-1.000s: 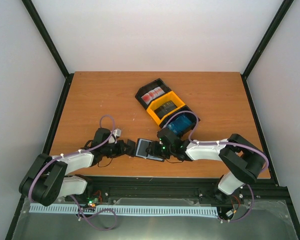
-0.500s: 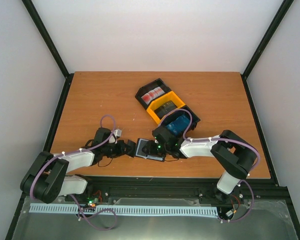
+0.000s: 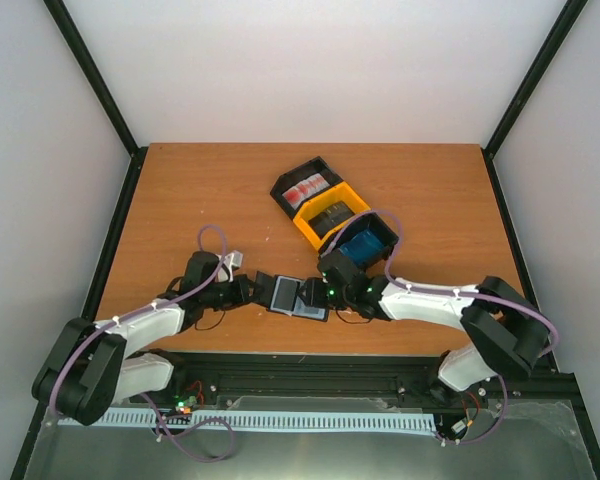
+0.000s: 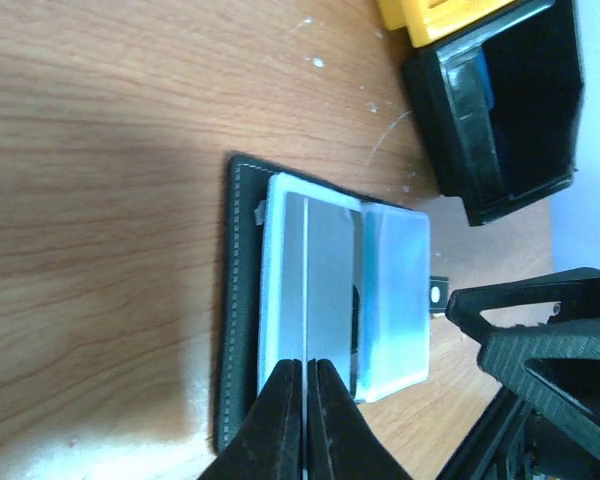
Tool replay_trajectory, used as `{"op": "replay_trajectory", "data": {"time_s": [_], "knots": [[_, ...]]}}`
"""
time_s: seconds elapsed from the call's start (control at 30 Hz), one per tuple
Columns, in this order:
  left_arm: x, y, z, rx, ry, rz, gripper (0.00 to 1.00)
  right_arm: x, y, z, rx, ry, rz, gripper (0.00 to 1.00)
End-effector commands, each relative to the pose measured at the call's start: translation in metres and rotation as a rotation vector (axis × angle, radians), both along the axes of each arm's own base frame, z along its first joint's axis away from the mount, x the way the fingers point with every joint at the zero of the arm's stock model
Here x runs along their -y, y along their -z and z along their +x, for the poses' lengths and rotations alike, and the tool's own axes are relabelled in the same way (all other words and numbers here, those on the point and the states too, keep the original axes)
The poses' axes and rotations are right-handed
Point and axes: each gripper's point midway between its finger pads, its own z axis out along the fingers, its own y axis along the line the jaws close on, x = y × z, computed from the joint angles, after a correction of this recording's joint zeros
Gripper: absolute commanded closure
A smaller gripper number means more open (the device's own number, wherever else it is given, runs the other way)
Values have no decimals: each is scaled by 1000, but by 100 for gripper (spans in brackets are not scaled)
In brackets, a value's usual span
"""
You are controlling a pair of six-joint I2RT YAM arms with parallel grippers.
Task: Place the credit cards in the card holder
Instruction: Insert the credit card into the card holder.
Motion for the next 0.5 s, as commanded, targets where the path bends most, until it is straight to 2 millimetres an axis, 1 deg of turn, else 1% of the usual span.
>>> {"op": "replay_trajectory", "data": {"time_s": [0.0, 0.1, 0.17, 0.27, 0.47], "knots": [[13, -29, 6, 86, 60, -62, 99, 45, 13, -1, 11, 104, -166, 56], [25, -42, 1, 98, 116, -145, 99, 59, 19, -7, -11, 121, -223, 59], [31, -43, 0, 96, 131, -171, 99, 68, 25, -11, -24, 128, -263, 61], [36, -37, 2, 81, 139, -180, 99, 75, 33, -15, -36, 110, -312, 61], [45, -24, 3, 53, 147, -190, 99, 71, 39, -16, -42, 45, -362, 57]]}}
